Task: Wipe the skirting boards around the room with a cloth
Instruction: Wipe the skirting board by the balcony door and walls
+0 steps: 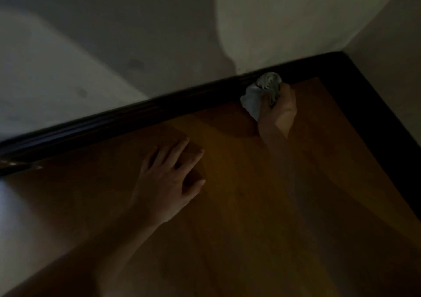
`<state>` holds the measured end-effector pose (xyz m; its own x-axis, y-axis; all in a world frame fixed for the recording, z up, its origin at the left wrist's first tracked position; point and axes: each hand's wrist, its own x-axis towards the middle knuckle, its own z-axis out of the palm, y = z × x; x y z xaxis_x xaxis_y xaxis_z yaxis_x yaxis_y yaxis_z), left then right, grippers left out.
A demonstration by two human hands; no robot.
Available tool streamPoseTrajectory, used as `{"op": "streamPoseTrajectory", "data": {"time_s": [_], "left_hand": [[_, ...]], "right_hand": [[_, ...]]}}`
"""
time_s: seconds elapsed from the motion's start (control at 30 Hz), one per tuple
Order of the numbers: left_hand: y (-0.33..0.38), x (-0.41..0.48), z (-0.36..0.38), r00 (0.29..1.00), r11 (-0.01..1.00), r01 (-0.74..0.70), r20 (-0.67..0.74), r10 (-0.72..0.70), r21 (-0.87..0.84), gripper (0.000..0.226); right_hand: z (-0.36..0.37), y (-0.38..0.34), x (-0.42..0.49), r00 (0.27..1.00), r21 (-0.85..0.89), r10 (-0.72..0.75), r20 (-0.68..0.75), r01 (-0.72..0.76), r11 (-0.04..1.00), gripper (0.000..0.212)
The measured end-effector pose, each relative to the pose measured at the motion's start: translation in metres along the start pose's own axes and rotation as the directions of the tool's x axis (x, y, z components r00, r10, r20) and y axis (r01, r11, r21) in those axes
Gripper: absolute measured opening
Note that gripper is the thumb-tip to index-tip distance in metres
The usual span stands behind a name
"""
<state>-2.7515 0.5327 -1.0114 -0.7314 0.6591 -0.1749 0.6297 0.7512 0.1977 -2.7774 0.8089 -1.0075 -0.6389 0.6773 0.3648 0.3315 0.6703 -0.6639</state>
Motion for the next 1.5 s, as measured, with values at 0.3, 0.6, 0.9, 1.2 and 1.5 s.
{"op": "streamPoseTrajectory", "data": {"time_s": [0.3, 0.6, 0.9, 1.2, 1.5], "left_hand": [[-0.002, 0.001, 0.002, 1.000, 1.000, -0.010, -0.002, 0.010, -0.002, 0.069], [-0.001, 0.000, 0.004, 0.999, 1.000, -0.013, -0.035, 0.012, -0.018, 0.068], [-0.002, 0.000, 0.009, 0.998, 0.999, -0.008, -0.054, 0.009, 0.031, 0.068], [-0.005, 0.001, 0.010, 0.995, 0.999, -0.036, -0.094, 0.039, 0.028, 0.067], [-0.006, 0.002, 0.014, 0.994, 0.998, -0.038, -0.101, 0.042, 0.041, 0.068]], "right_hand": [[0.001, -0.006, -0.002, 1.000, 0.031, 0.018, 0.021, -0.019, 0.999, 0.023], [0.009, -0.011, -0.011, 1.000, 0.065, 0.016, -0.024, -0.014, 0.998, 0.016], [0.016, -0.019, -0.023, 0.971, 0.135, -0.213, 0.105, 0.198, 0.971, 0.015], [0.006, 0.022, 0.016, 0.994, 0.015, 0.069, -0.090, -0.068, 0.998, 0.024], [-0.001, 0.020, 0.017, 0.999, 0.015, 0.001, -0.046, 0.000, 1.000, 0.020]]}}
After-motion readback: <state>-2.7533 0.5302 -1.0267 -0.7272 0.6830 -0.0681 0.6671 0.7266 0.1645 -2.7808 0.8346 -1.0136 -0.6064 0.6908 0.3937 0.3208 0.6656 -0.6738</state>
